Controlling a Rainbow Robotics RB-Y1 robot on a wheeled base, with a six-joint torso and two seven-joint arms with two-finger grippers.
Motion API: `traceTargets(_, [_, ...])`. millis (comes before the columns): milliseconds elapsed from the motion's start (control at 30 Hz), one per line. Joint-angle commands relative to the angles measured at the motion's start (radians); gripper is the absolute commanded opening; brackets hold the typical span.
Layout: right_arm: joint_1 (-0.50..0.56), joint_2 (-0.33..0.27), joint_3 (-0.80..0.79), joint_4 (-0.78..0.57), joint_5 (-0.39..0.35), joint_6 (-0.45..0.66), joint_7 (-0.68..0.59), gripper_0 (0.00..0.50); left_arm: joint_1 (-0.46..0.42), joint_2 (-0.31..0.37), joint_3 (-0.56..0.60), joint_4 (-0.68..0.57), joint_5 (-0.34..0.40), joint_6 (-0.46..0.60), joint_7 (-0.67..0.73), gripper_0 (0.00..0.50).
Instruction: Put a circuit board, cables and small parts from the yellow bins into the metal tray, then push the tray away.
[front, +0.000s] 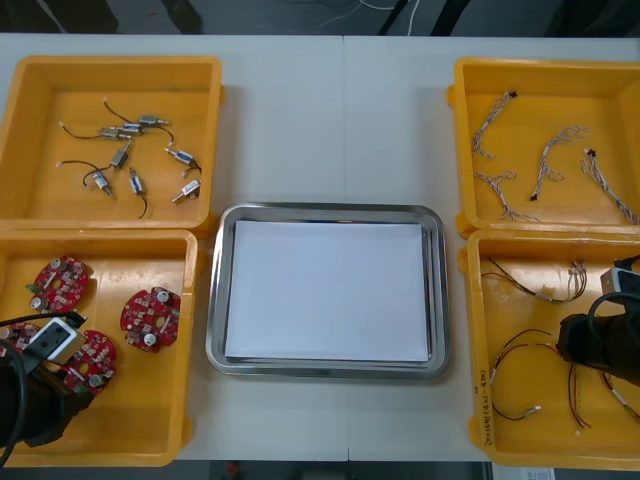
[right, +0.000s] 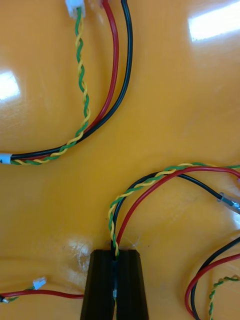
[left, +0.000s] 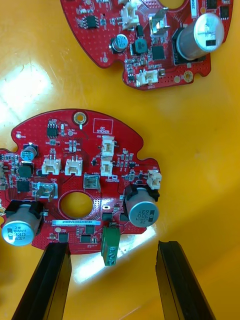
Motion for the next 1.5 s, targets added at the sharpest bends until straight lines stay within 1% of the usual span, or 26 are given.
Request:
traceTargets(33, [0.029, 0.009, 0.012, -0.003, -0.009, -0.020, -0.019, 0.000, 0.027, 0.046, -0.028, 0.003, -0.017, -0.018, -0.155, 0.500])
traceTargets(300, [0.007, 0.009, -0.029, -0.010, -0.012, -0.020, -0.006, 0.000, 0.004, 0.048, -0.051, 0.035, -0.018, -0.047, -0.155, 0.500])
traceTargets(367, [-0.002, 0.004, -0.041, -0.016, -0.012, -0.004, -0.003, 0.000, 0.003, 0.048, -0.052, 0.037, -0.020, -0.047, -0.155, 0.500])
traceTargets(467, [-0.027, -0.004, -0.070, -0.028, -0.018, 0.051, -0.003, 0.000, 0.001, 0.048, -0.051, 0.035, -0.020, -0.047, -0.155, 0.500])
traceTargets(633, [-0.076, -0.031, -0.133, -0.074, -0.037, 0.195, -0.003, 0.000, -0.008, 0.048, -0.052, 0.040, -0.017, -0.047, -0.155, 0.500])
traceTargets(767, [-0.109, -0.054, -0.179, -0.109, -0.052, 0.287, -0.008, 0.000, -0.023, 0.048, -0.064, 0.045, -0.020, -0.047, -0.154, 0.500])
traceTargets(867, [-0.134, -0.063, -0.208, -0.125, -0.060, 0.335, -0.009, 0.000, -0.028, 0.048, -0.066, 0.048, -0.017, -0.047, -0.154, 0.500])
traceTargets(1000, [-0.191, -0.099, -0.241, -0.138, -0.078, 0.419, -0.011, 0.000, -0.031, 0.049, -0.067, 0.048, -0.012, -0.047, -0.152, 0.500])
traceTargets(1100, [-0.221, -0.135, -0.259, -0.148, -0.123, 0.471, -0.011, 0.000, -0.033, 0.048, -0.066, 0.048, -0.009, -0.047, -0.154, 0.500])
traceTargets(1167, [-0.237, -0.169, -0.271, -0.149, -0.181, 0.491, -0.006, 0.000, -0.034, 0.049, -0.066, 0.048, -0.011, -0.047, -0.152, 0.500])
traceTargets(1200, [-0.240, -0.180, -0.273, -0.149, -0.196, 0.493, -0.006, 0.000, -0.034, 0.049, -0.067, 0.048, -0.009, -0.045, -0.154, 0.500])
traceTargets(1233, [-0.241, -0.201, -0.273, -0.149, -0.227, 0.496, -0.009, 0.000, -0.034, 0.049, -0.067, 0.048, -0.011, -0.047, -0.154, 0.458])
traceTargets(1267, [-0.243, -0.224, -0.270, -0.149, -0.259, 0.496, -0.011, 0.000, -0.036, 0.049, -0.067, 0.049, -0.011, -0.045, -0.154, 0.381])
traceTargets(1300, [-0.243, -0.237, -0.268, -0.149, -0.276, 0.496, -0.012, 0.000, -0.036, 0.049, -0.069, 0.049, -0.012, -0.047, -0.154, 0.335])
traceTargets(1333, [-0.244, -0.261, -0.265, -0.149, -0.308, 0.496, -0.012, 0.000, -0.037, 0.052, -0.074, 0.049, -0.017, -0.047, -0.154, 0.144])
traceTargets(1367, [-0.247, -0.284, -0.262, -0.149, -0.337, 0.496, -0.006, 0.000, -0.042, 0.055, -0.080, 0.049, -0.020, -0.047, -0.154, 0.002])
traceTargets(1400, [-0.249, -0.295, -0.262, -0.149, -0.353, 0.496, -0.005, 0.000, -0.043, 0.055, -0.081, 0.049, -0.020, -0.047, -0.154, 0.000])
traceTargets(1467, [-0.260, -0.336, -0.248, -0.149, -0.409, 0.496, -0.006, 0.000, -0.045, 0.057, -0.084, 0.049, -0.023, -0.047, -0.154, 0.000])
traceTargets(1500, [-0.264, -0.346, -0.245, -0.149, -0.422, 0.496, -0.008, 0.000, -0.045, 0.057, -0.084, 0.049, -0.023, -0.047, -0.154, 0.000])
